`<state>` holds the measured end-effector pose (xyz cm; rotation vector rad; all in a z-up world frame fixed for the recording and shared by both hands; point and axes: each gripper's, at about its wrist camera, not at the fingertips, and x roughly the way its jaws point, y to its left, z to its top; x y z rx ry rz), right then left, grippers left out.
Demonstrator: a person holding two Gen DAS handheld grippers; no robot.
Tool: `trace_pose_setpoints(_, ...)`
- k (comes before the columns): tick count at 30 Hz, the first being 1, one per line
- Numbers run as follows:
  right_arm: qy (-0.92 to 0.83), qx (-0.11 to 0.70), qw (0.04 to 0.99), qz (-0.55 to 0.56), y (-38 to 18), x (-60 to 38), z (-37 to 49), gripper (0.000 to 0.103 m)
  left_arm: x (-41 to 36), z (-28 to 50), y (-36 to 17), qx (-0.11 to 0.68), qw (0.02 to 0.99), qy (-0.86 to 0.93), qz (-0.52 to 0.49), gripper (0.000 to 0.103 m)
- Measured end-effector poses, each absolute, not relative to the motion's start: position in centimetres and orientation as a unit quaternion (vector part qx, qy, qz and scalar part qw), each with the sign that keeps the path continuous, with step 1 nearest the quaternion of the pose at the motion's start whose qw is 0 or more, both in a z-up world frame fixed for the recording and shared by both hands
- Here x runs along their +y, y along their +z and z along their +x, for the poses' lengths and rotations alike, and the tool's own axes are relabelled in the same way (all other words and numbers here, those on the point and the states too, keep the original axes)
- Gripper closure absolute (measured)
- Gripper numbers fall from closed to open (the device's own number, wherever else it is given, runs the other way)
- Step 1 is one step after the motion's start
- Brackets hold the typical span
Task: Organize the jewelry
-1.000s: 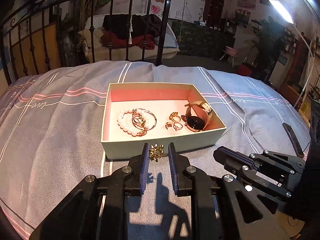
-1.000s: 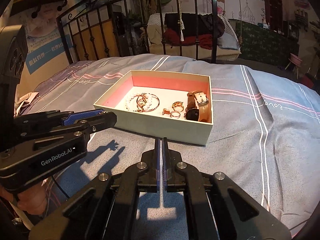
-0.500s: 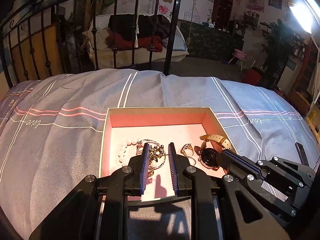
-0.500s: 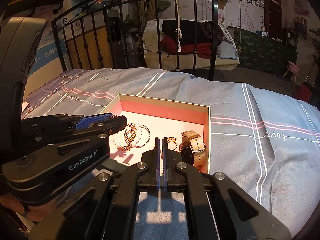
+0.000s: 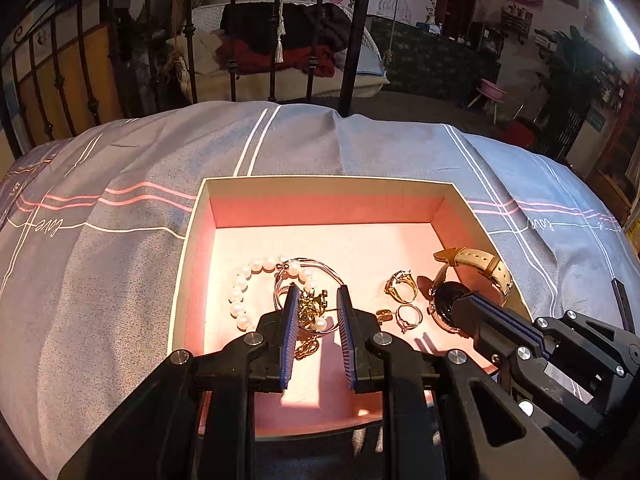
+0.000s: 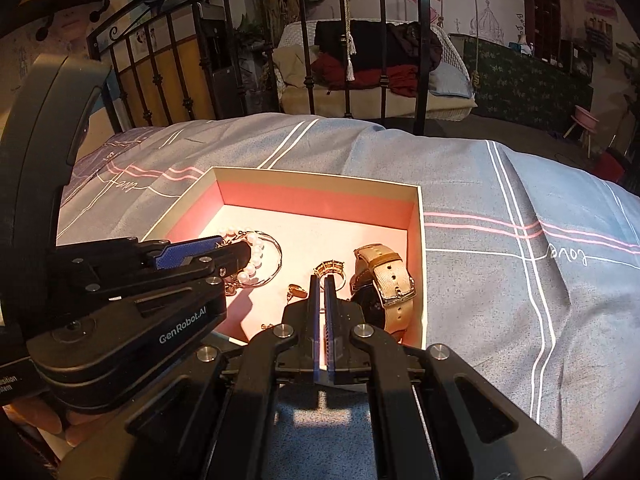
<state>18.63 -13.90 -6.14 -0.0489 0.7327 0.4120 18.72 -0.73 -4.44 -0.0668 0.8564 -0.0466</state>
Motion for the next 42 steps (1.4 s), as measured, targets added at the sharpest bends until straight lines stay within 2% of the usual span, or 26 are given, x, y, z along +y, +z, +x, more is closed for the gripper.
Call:
trace_pose_setpoints(7, 0.202, 0.360, 0.911, -0.021, -6.3, -14.0, 18.7, 0.100, -0.6, 19.2, -4.5, 0.422, 0.906, -0.007, -0.029, 0.082)
trace_pose_setpoints(9, 0.203, 0.365, 0.908, -0.023, -6.4, -13.9, 18.6, 0.100, -0.6, 19.3, -4.0, 0.419, 0.908, -0.002, -0.024, 0.072)
trace_pose_setpoints(11, 0.201, 0.370, 0.907, -0.027, -6.5, -14.0, 18.3, 0.098, -0.3, 18.9, -3.1, 0.412, 0.911, 0.001, -0.027, 0.057)
trace_pose_setpoints(13, 0.199, 0.368, 0.908, -0.024, -6.2, -14.3, 17.7, 0.086, 0.1, 18.1, -2.2, 0.404, 0.914, 0.005, -0.036, 0.049)
trace_pose_setpoints(14, 0.198, 0.364, 0.910, -0.021, -5.9, -14.4, 17.4, 0.060, 0.3, 17.6, -1.6, 0.399, 0.916, 0.005, -0.041, 0.044)
trace_pose_setpoints(15, 0.195, 0.356, 0.913, -0.022, -5.6, -14.6, 16.8, 0.025, 0.5, 17.0, -1.1, 0.393, 0.918, 0.005, -0.044, 0.041)
trace_pose_setpoints(16, 0.193, 0.343, 0.919, -0.024, -5.2, -14.7, 16.1, 0.016, 0.6, 16.2, -0.5, 0.382, 0.923, 0.007, -0.043, 0.037)
trace_pose_setpoints(17, 0.196, 0.329, 0.923, -0.027, -4.8, -14.9, 15.4, 0.013, 0.5, 15.3, 0.1, 0.370, 0.928, 0.005, -0.038, 0.034)
trace_pose_setpoints(21, 0.181, 0.282, 0.942, -0.031, -3.3, -15.8, 12.2, 0.006, 0.0, 11.2, 2.3, 0.313, 0.949, -0.025, -0.023, 0.025)
trace_pose_setpoints(23, 0.158, 0.234, 0.959, -0.026, -2.3, -16.7, 10.0, 0.006, 0.0, 8.5, 3.5, 0.268, 0.962, -0.039, -0.029, 0.015)
trace_pose_setpoints(25, 0.135, 0.192, 0.972, -0.022, -1.4, -17.6, 8.1, 0.006, 0.1, 6.0, 4.3, 0.230, 0.972, -0.039, -0.031, 0.009)
trace_pose_setpoints(29, 0.116, 0.139, 0.983, -0.006, 0.1, -19.2, 5.3, 0.006, 0.3, 2.4, 4.7, 0.182, 0.983, -0.026, -0.031, 0.008)
trace_pose_setpoints(42, 0.097, 0.110, 0.989, 0.012, 1.6, -20.6, 2.5, 0.006, 0.3, 1.0, 3.2, 0.189, 0.981, -0.011, -0.037, 0.007)
